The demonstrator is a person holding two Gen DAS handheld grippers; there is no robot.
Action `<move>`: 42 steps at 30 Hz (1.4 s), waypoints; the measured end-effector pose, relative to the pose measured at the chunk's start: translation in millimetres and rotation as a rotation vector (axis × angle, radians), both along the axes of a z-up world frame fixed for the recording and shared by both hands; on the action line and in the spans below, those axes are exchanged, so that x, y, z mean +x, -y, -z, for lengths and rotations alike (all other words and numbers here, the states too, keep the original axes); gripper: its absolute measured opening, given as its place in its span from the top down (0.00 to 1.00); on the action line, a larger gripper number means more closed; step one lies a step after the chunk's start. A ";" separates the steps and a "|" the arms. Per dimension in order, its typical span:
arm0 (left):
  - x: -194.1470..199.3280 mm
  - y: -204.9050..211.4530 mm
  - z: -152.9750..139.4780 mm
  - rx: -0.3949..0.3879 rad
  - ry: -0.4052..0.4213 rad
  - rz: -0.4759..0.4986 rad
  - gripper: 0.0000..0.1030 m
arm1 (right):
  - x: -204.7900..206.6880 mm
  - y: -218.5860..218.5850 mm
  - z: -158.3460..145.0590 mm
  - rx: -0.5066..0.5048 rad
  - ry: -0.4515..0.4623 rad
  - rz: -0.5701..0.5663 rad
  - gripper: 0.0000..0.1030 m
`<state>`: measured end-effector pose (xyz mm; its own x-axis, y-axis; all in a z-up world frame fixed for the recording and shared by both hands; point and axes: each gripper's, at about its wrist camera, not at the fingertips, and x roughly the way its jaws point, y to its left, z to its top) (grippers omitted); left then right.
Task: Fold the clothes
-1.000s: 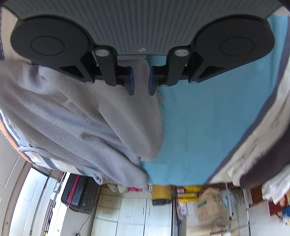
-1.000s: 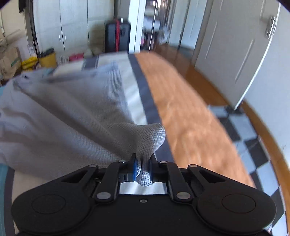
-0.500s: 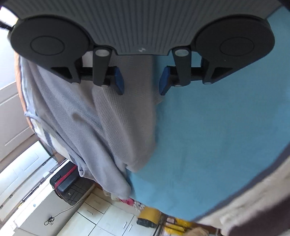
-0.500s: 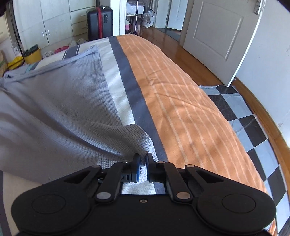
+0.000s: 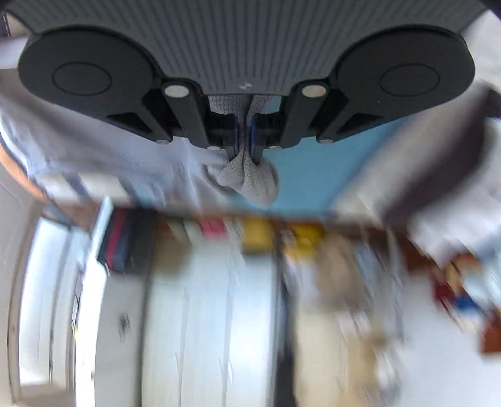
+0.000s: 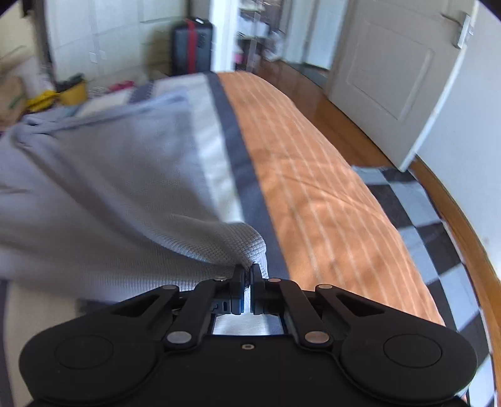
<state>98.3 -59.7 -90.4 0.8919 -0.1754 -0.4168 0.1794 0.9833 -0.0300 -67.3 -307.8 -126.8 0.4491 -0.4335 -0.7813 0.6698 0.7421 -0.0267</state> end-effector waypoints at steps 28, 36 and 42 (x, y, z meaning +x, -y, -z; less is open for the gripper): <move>24.0 -65.1 29.9 -0.043 -0.456 0.121 0.87 | -0.4 10.2 28.2 -0.209 -0.360 0.131 0.94; 46.3 -85.9 -25.7 -0.040 -0.261 0.096 0.58 | 2.5 16.9 -5.4 0.053 0.023 0.004 0.65; 158.2 -36.2 6.8 -0.092 -0.380 0.310 0.58 | 102.2 12.7 -35.3 0.081 0.056 -0.277 0.34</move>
